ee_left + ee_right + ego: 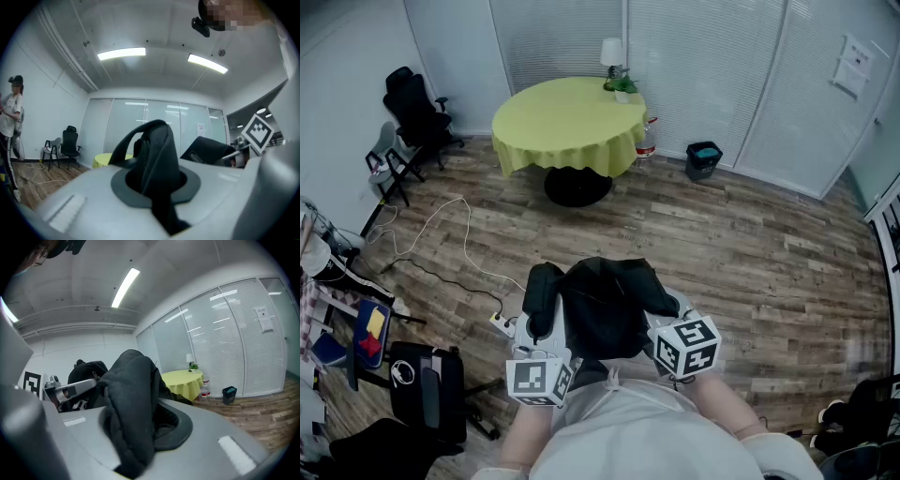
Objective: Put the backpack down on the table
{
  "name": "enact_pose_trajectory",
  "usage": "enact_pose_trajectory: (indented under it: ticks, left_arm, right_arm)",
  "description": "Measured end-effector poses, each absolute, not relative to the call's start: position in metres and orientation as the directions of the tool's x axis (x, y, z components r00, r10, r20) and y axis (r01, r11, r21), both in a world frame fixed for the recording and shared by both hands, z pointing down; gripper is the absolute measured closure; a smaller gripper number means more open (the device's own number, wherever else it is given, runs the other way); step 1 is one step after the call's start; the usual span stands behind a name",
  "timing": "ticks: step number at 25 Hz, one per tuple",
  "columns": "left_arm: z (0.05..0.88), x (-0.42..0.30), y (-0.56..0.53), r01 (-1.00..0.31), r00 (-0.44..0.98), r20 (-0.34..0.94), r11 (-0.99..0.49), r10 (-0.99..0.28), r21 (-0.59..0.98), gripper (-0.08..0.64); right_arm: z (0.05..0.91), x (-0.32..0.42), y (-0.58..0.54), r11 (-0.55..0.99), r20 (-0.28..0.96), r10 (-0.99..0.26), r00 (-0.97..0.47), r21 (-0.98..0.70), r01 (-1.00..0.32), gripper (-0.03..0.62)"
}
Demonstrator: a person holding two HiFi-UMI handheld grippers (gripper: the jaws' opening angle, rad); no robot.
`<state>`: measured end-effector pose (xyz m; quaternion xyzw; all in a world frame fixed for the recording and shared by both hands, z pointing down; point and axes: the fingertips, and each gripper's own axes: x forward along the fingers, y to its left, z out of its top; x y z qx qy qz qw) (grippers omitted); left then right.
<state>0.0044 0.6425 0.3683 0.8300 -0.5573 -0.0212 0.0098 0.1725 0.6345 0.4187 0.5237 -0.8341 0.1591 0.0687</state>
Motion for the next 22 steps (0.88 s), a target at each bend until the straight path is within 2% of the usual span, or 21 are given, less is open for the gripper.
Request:
enact_pose_trajectory:
  ticks: [13,22]
  left_arm:
    - [0.386,0.006,0.627,-0.925,0.378,0.040,-0.374,-0.925,0.072,0.528]
    - [0.400,-0.014,0.579,-0.917,0.391,0.088,-0.380,-0.916,0.121,0.528]
  right_arm:
    - [0.437,0.174,0.621,0.379,0.332,-0.836,-0.438,-0.229,-0.897,0.565]
    - [0.448,0.155,0.576,0.355,0.368,-0.824,-0.431,-0.259,-0.898,0.565]
